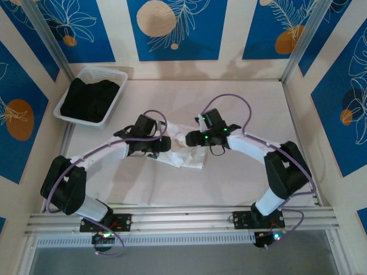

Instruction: Fold the inside-out t-shirt

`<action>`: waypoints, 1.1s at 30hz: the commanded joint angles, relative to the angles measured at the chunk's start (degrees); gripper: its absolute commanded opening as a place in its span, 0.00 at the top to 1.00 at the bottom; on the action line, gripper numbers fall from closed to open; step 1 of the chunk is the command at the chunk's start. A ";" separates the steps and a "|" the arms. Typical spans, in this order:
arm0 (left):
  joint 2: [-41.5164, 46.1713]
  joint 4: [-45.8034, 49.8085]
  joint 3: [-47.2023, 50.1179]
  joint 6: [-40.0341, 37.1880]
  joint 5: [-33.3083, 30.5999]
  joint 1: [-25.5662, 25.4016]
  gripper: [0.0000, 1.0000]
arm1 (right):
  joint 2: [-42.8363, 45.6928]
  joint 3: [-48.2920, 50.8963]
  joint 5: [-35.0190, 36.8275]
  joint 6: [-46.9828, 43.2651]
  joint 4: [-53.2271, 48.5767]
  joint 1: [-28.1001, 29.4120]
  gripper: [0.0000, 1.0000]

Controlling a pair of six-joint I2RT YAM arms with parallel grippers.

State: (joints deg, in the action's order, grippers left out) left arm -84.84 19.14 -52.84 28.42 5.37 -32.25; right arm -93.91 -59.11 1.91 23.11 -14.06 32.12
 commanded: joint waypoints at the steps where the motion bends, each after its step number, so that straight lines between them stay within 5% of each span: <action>1: -1.01 -11.22 3.02 5.26 10.64 -0.63 0.18 | -4.06 -3.79 5.67 -3.44 0.28 0.53 0.34; 6: -4.92 -18.98 3.31 7.41 13.29 -4.23 0.21 | -8.47 -8.49 11.53 -3.97 -1.91 -1.70 0.49; 11: -10.17 -21.25 -1.28 6.10 14.68 -9.76 0.23 | -11.49 -12.08 8.74 -0.24 -4.83 -9.17 0.70; 17: -15.67 -21.89 -8.32 0.90 17.33 -17.36 0.23 | -13.67 -14.45 2.44 2.11 -7.94 -16.97 0.68; 22: -15.45 -22.71 -8.94 -2.59 22.61 -17.92 0.21 | -9.09 -12.60 0.14 1.36 -9.05 -21.19 0.58; 28: -3.92 -20.30 -0.86 -4.37 16.23 -10.03 0.20 | 1.03 -2.27 -10.54 0.16 -0.80 -15.88 0.47; 33: -1.00 -16.17 2.84 -1.21 13.03 2.11 0.21 | -3.70 -5.46 -6.64 1.93 -1.74 -9.31 0.47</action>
State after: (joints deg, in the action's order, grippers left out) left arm -86.26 -0.78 -51.75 26.59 21.39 -34.30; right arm -94.43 -62.89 -4.16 24.01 -15.97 20.84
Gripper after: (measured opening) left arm 0.794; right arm 0.532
